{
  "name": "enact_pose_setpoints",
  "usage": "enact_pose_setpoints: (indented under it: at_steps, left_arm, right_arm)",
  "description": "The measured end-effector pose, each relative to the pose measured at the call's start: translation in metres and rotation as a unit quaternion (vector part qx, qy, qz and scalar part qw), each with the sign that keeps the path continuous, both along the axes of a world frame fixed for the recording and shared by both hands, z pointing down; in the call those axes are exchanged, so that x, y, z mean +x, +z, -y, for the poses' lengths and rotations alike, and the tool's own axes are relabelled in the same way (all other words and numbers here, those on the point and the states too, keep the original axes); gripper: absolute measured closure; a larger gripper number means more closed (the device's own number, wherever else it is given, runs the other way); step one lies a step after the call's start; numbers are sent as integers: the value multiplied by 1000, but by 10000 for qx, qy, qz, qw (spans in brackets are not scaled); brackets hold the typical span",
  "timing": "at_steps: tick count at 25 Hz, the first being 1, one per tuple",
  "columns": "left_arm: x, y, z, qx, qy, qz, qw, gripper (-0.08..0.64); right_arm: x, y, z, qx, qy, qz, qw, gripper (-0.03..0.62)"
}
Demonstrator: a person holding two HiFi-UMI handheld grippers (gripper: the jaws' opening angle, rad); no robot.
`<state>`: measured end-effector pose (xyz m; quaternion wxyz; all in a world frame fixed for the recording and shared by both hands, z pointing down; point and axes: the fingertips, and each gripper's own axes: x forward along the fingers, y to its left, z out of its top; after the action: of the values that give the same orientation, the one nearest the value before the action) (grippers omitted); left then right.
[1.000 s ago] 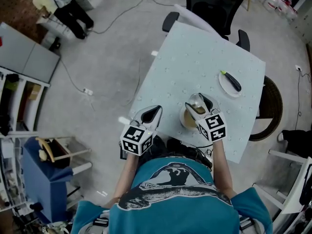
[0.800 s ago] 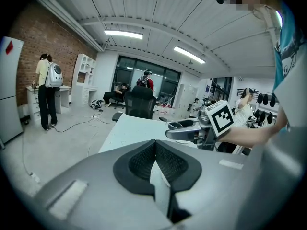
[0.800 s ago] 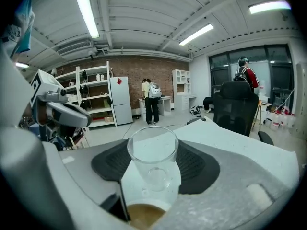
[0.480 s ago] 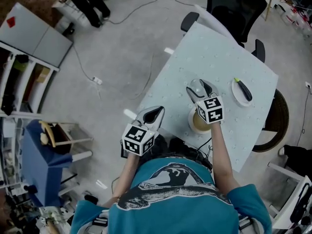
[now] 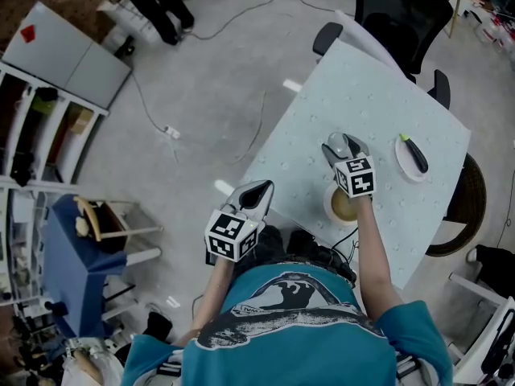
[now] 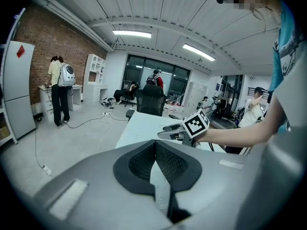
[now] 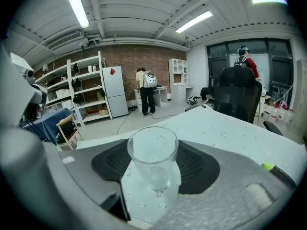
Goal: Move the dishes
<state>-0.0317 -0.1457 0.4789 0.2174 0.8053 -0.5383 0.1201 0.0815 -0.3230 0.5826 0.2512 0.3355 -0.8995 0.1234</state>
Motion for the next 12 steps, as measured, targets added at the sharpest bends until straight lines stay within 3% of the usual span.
enact_pose_setpoints:
  at_steps: [7, 12]
  left_arm:
    - [5, 0, 8, 35, 175, -28, 9998, 548]
    - [12, -4, 11, 94, 312, -57, 9995, 548]
  right_arm:
    - [0, 10, 0, 115, 77, 76, 9999, 311]
    - [13, 46, -10, -295, 270, -434, 9983, 324]
